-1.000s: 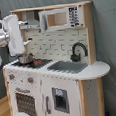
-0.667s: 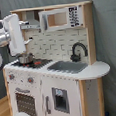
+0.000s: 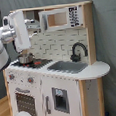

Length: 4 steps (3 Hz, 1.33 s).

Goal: Play with the kitchen

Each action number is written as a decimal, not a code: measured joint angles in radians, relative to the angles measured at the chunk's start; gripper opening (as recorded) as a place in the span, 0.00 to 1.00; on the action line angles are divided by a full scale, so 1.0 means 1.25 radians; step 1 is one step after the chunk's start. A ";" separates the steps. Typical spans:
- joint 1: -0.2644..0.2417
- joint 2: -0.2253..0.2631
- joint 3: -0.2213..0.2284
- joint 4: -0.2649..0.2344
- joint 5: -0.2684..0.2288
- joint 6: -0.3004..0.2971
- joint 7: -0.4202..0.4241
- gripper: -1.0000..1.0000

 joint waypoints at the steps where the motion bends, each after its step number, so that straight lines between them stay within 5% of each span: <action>1: -0.042 0.017 -0.015 0.000 0.001 0.072 0.004 0.00; 4: -0.142 0.072 -0.024 0.000 0.002 0.292 0.036 0.00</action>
